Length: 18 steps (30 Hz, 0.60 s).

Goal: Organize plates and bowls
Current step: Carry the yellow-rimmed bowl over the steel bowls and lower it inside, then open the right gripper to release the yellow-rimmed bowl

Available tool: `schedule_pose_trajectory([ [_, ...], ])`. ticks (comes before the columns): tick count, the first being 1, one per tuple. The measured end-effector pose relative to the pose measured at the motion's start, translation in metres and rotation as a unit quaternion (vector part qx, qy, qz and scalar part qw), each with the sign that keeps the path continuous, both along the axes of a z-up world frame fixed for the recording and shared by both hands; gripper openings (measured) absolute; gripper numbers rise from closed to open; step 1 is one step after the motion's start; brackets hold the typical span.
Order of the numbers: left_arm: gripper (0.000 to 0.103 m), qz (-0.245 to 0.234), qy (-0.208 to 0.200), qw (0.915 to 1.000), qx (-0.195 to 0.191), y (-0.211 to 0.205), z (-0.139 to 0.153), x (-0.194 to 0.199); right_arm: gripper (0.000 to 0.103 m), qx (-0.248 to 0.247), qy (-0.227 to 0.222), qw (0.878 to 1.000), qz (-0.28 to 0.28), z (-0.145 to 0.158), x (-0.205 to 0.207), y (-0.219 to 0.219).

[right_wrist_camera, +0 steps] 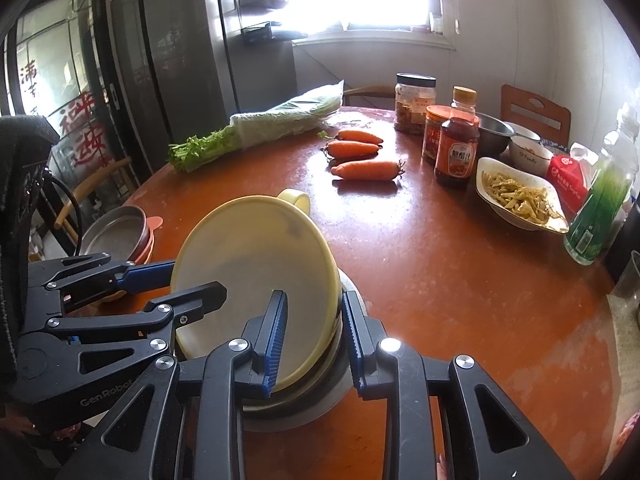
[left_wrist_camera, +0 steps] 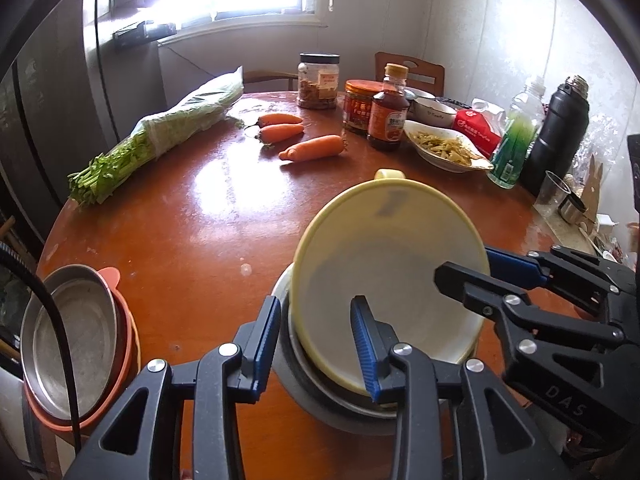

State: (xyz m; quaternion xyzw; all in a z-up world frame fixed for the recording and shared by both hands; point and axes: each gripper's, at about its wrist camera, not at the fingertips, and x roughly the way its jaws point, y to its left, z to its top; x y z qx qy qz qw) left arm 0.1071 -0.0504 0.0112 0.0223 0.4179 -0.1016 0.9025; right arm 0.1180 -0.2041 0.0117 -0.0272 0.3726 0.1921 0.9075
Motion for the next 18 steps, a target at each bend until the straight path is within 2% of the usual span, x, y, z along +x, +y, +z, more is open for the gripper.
schedule_pose_trajectory([
  [5, 0.043, 0.011, -0.003, 0.9999, 0.005, 0.005, 0.001, -0.001, 0.033, 0.014, 0.003, 1.0, 0.001, 0.003, -0.003, -0.003],
  [7, 0.043, 0.01, -0.003, 0.9999, 0.005, 0.006, 0.001, -0.002, 0.038, 0.014, 0.0, 1.0, 0.001, 0.005, -0.004, -0.003],
  [14, 0.047, 0.014, -0.006, 0.9999, 0.001, 0.009, 0.006, -0.005, 0.039, 0.019, -0.008, 1.0, 0.001, 0.014, -0.01, -0.002],
  [18, 0.051, 0.02, -0.011, 0.9997, -0.002, 0.013, 0.01, -0.008, 0.051, 0.021, -0.019, 1.0, -0.004, 0.021, -0.014, -0.006],
])
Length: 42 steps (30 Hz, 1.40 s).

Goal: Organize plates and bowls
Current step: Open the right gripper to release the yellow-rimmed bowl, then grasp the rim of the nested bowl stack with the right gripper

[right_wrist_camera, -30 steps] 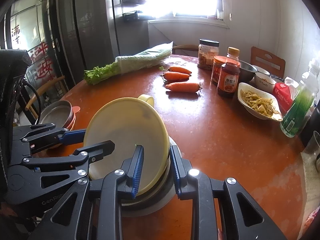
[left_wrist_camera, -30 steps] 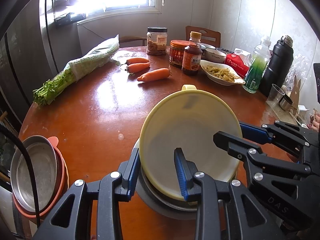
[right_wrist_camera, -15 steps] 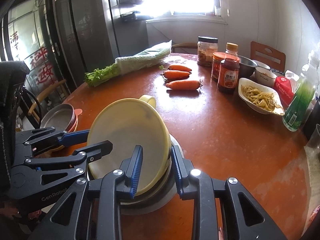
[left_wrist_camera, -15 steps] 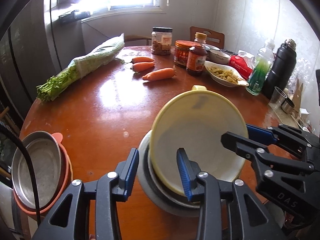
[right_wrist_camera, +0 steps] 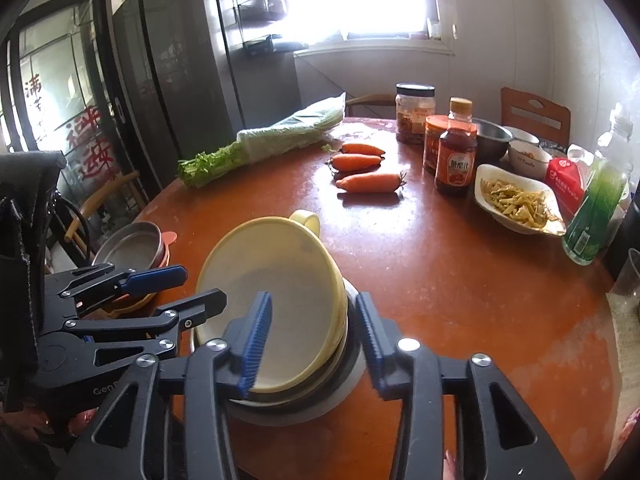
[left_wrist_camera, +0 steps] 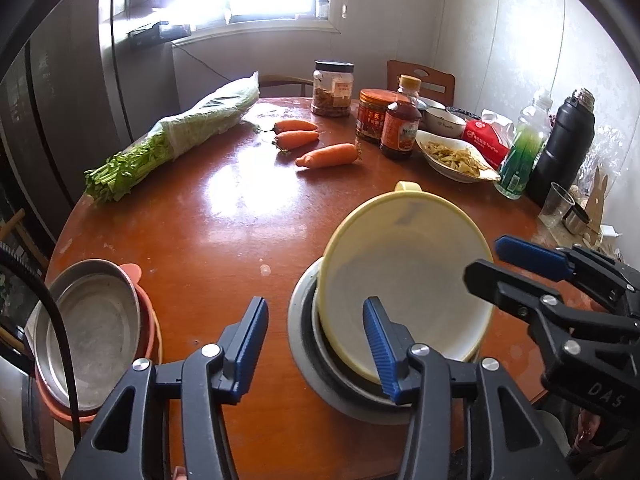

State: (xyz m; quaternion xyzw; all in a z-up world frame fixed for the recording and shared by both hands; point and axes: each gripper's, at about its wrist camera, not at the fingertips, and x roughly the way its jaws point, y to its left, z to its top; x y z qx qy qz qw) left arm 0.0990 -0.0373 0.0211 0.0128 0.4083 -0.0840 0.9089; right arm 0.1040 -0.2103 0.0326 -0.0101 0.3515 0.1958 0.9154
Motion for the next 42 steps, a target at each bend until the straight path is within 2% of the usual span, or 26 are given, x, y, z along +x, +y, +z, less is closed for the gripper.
schedule_pose_trajectory([
  [10, 0.06, 0.016, -0.014, 0.9998, 0.001, 0.014, 0.01, -0.011, 0.06, 0.008, -0.014, 1.0, -0.018, 0.014, -0.009, -0.009],
  [16, 0.066, 0.02, -0.012, 0.9996, -0.015, 0.025, 0.012, -0.014, 0.069, 0.007, -0.018, 0.999, -0.031, 0.016, -0.013, -0.015],
  [22, 0.069, 0.019, 0.0, 0.9992, -0.034, 0.031, 0.001, -0.014, 0.071, 0.004, 0.011, 0.999, -0.049, -0.001, -0.01, -0.023],
  [24, 0.073, 0.014, 0.003, 0.9992, -0.038, 0.029, -0.003, -0.013, 0.071, 0.007, 0.021, 0.998, -0.053, -0.009, -0.009, -0.025],
  [29, 0.076, 0.011, 0.01, 0.9993, -0.033, 0.021, -0.014, -0.01, 0.072, 0.026, 0.045, 0.997, -0.06, -0.028, -0.006, -0.032],
  [42, 0.08, -0.003, 0.041, 0.9988, -0.028, 0.006, -0.04, 0.011, 0.074, 0.063, 0.097, 0.992, -0.046, -0.052, 0.011, -0.023],
])
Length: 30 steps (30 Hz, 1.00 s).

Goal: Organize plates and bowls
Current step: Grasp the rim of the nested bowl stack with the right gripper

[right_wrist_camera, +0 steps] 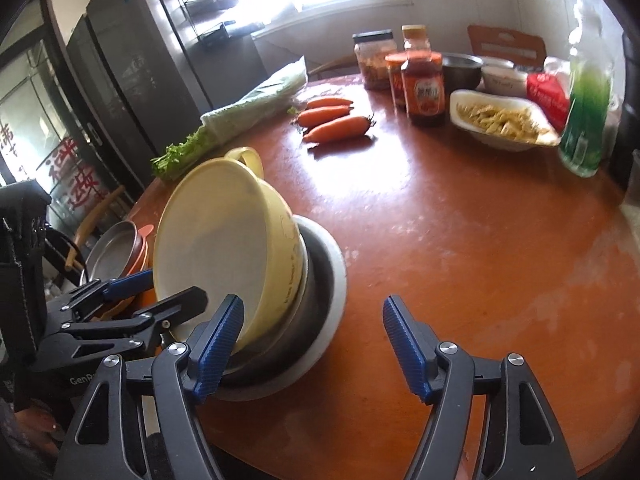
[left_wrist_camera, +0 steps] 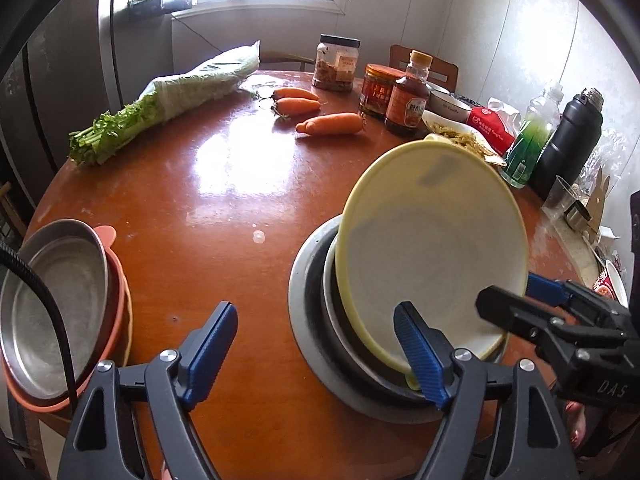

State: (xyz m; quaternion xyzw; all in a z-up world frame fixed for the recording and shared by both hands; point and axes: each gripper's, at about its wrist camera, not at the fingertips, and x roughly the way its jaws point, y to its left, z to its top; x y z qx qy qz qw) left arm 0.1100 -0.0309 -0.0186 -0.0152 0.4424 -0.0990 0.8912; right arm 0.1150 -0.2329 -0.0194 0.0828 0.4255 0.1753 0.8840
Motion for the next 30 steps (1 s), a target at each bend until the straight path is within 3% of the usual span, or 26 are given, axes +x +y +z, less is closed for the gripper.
schedule_pose_trajectory([
  [5, 0.08, -0.011, 0.006, 0.9999, 0.003, -0.005, -0.006, 0.005, 0.074, 0.005, 0.018, 1.0, 0.003, -0.009, 0.005, 0.005],
  [8, 0.077, -0.017, 0.008, 0.9998, 0.0, -0.007, -0.009, 0.008, 0.062, 0.011, 0.017, 1.0, 0.014, -0.009, 0.005, 0.009],
  [14, 0.062, -0.034, 0.023, 0.9986, -0.033, -0.008, -0.013, 0.013, 0.055, -0.004, 0.01, 1.0, 0.013, -0.009, 0.004, 0.012],
  [30, 0.062, -0.016, 0.016, 0.9995, -0.022, -0.001, -0.003, 0.014, 0.045, -0.015, 0.007, 1.0, 0.022, -0.005, 0.006, 0.019],
])
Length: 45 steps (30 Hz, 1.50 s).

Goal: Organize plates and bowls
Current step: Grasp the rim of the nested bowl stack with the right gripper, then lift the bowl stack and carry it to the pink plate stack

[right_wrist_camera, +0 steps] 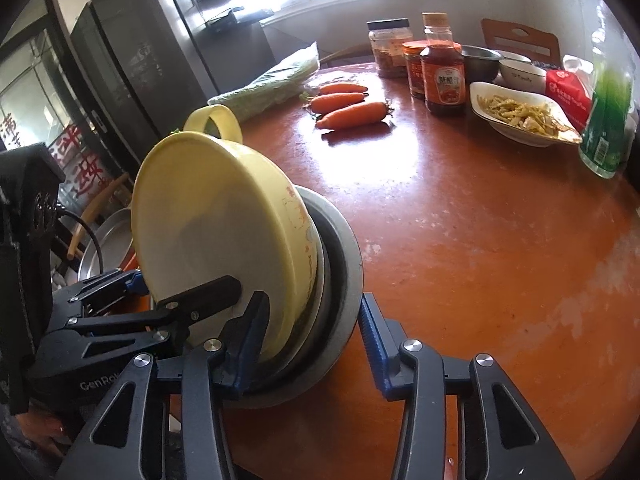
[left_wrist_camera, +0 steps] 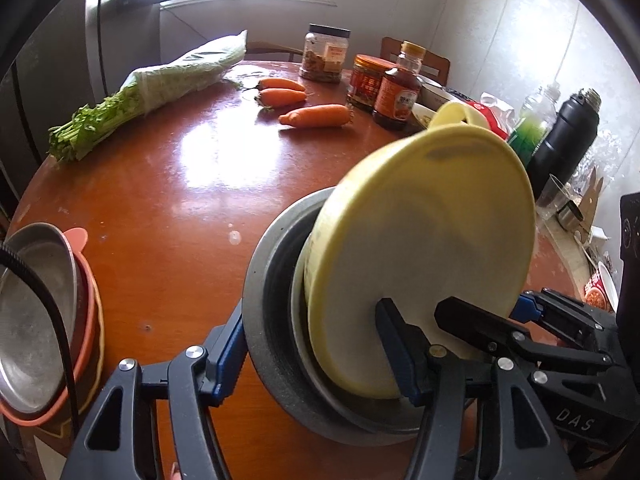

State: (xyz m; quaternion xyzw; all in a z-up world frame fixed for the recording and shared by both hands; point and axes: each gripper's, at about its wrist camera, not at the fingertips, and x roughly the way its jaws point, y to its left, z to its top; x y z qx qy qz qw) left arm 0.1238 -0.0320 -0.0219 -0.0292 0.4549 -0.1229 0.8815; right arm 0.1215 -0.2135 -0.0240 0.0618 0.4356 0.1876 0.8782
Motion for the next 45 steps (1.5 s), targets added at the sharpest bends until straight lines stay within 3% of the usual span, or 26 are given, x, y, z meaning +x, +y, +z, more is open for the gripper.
schedule_pose_trajectory([
  [8, 0.062, 0.014, 0.004, 0.9999, -0.004, 0.017, -0.004, 0.001, 0.043, 0.036, 0.02, 0.999, 0.006, -0.006, 0.012, 0.007],
  [15, 0.061, 0.022, 0.006, 0.9997, -0.005, 0.022, -0.006, 0.002, 0.042, 0.039, 0.021, 0.999, -0.004, -0.004, 0.014, 0.012],
  [26, 0.059, 0.044, -0.023, 0.9987, -0.01, 0.046, 0.028, 0.004, 0.039, 0.053, -0.001, 0.999, 0.012, 0.029, 0.026, 0.03],
  [37, 0.059, 0.111, -0.053, 0.9923, -0.016, 0.123, 0.063, -0.01, 0.039, 0.051, -0.03, 0.995, 0.082, 0.063, 0.041, 0.112],
  [45, 0.059, 0.158, -0.059, 0.9857, 0.001, 0.183, 0.074, -0.02, 0.039, 0.055, -0.027, 0.989, 0.132, 0.064, 0.054, 0.177],
])
